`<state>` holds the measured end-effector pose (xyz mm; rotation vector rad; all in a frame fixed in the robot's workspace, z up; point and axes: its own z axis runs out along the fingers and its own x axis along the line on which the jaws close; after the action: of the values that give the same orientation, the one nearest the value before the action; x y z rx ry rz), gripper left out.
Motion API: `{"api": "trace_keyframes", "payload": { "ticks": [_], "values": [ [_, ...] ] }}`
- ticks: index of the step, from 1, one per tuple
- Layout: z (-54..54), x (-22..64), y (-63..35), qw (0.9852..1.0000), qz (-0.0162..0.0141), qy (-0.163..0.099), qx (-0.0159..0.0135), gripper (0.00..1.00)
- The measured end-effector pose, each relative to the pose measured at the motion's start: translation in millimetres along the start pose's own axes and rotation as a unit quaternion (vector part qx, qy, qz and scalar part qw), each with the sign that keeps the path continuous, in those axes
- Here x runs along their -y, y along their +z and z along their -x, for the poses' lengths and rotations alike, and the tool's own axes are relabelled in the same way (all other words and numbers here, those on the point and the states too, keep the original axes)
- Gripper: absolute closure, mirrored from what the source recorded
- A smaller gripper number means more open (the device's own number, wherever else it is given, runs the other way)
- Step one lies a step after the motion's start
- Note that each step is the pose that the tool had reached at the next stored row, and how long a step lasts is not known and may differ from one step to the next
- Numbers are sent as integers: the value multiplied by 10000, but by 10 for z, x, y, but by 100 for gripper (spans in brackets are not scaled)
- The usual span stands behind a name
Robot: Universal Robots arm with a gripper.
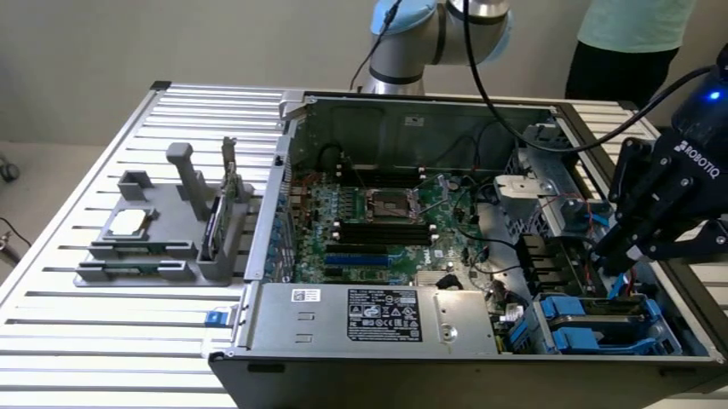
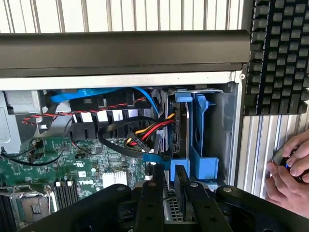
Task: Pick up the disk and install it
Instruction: 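Insert the second disk wire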
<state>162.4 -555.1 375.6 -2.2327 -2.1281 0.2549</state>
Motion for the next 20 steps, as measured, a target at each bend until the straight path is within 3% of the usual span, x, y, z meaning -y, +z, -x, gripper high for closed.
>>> {"api": "trace_keyframes", "payload": {
  "ticks": [15,17,18,20],
  "values": [
    [-25,-29,80,10000,-1,0,-1,75],
    [-29,-30,84,10000,-1,0,-1,77],
    [-30,-31,87,10000,-1,0,-1,84],
    [-31,-32,91,10000,-1,0,0,84]
  ]
}}
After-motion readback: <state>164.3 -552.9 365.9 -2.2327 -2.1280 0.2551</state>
